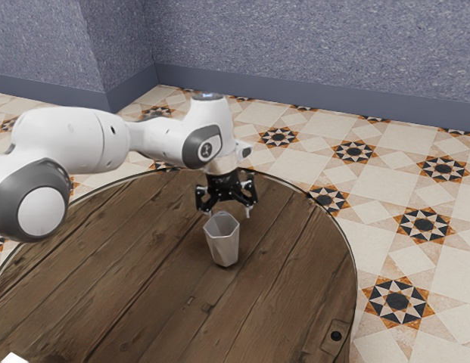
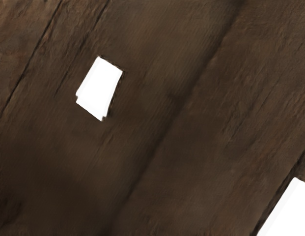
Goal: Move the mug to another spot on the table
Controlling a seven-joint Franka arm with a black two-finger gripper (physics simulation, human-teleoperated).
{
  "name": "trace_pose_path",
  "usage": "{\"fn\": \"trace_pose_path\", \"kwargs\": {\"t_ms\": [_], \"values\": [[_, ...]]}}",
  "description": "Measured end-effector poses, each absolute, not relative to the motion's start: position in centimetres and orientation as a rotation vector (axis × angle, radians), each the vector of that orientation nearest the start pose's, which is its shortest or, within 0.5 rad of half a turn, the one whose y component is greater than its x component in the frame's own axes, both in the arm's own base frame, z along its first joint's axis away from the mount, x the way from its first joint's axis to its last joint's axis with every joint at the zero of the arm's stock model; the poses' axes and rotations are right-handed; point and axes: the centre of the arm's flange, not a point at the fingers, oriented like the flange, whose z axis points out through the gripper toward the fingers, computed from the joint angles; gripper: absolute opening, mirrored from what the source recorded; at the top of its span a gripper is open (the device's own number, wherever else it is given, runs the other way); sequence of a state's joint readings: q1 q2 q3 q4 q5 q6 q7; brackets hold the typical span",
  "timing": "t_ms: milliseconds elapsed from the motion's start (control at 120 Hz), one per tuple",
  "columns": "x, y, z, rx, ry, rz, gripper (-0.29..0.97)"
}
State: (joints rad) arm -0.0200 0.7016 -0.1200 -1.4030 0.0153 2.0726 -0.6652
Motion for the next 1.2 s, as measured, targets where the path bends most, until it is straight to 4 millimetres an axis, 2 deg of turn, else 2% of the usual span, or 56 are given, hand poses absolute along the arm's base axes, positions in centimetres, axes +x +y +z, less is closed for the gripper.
{"fn": "trace_pose_path", "kwargs": {"t_ms": [367, 717, 1100, 1200], "values": [[71.8, -8.4, 27.7, -3.065, -0.857, 0.101, 0.67], [71.7, -8.4, 27.3, -3.063, -0.849, 0.122, 0.53], [71.5, -8.5, 27.0, -3.083, -0.838, 0.148, 0.16], [71.2, -8.4, 26.8, -3.091, -0.854, 0.2, 0.11]]}}
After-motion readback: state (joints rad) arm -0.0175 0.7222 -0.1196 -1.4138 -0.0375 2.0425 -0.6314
